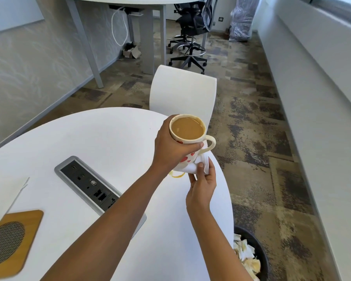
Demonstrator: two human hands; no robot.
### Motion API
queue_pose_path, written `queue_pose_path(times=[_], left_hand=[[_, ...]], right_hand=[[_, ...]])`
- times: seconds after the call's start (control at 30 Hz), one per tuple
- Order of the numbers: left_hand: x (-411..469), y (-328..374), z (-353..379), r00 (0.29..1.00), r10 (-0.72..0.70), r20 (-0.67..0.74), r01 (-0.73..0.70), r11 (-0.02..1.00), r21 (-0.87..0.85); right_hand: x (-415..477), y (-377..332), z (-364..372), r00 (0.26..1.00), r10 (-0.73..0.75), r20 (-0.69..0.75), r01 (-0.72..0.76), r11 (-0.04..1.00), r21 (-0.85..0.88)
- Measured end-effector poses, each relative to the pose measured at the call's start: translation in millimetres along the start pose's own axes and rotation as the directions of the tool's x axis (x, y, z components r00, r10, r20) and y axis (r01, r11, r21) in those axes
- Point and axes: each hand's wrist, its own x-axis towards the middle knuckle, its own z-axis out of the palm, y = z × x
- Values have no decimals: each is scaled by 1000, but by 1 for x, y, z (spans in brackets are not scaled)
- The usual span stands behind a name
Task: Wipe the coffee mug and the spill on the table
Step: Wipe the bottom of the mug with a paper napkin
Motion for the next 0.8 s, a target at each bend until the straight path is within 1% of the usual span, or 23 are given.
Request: queue_pose_path(times=[0.17, 0.37, 0.47, 0.53, 0.63, 0.8], left_hand=[[-4, 10, -5, 1000, 17, 16, -17, 1000, -15], [-10, 20, -9, 998, -6, 58, 9, 999, -49], [-13, 23, -9, 997, -27, 73, 31, 998, -57], [-14, 24, -9, 995, -41, 88, 46, 997, -63], [-16, 23, -8, 994, -43, 103, 50, 996, -69], [-17, 22, -6, 993, -55, 108, 64, 995, -80]], right_hand=[[10, -4, 5, 993, 32, 111, -35, 999, 24], [24, -7, 11, 972, 108, 211, -123, 991, 56], [28, -9, 16, 949, 124, 289, -151, 986, 72], [31, -9, 16, 929, 160, 335, -191, 980, 60], [32, -6, 16, 903, 229, 363, -264, 963, 50], [23, -2, 19, 867, 276, 414, -341, 935, 91]])
